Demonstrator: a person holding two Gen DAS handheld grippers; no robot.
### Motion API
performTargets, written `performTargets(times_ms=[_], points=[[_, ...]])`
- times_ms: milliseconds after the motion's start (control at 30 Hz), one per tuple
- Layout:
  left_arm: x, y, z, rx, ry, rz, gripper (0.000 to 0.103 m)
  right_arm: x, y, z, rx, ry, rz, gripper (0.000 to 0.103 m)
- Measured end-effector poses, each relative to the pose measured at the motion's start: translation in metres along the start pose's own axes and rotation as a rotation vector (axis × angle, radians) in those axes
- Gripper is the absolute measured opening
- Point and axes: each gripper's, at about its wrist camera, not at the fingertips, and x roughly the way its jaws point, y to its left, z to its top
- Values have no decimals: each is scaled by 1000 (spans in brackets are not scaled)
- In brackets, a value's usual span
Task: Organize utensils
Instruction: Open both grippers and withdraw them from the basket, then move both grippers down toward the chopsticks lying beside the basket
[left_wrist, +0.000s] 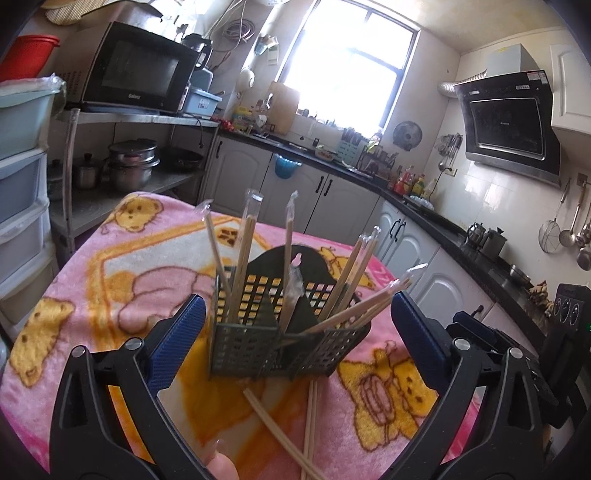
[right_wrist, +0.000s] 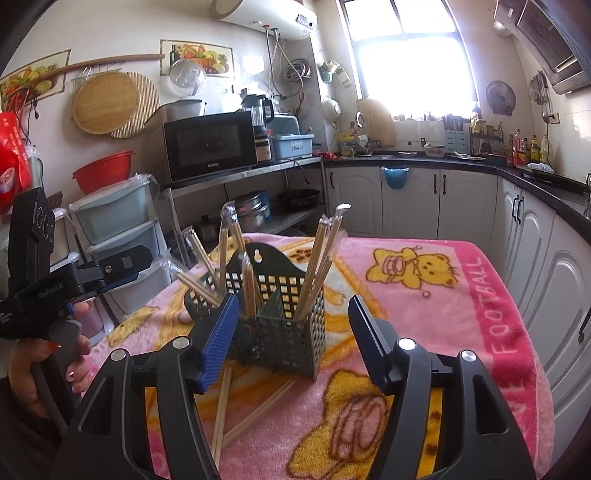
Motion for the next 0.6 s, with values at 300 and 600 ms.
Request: performTargets(times_ms=[300,600], points=[[4,18,-17,-30,47,37,92,10,5,-15,-8,57,6,60],[23,37,-36,-56,137,67,92,23,9,-29,-22,119,16,60]])
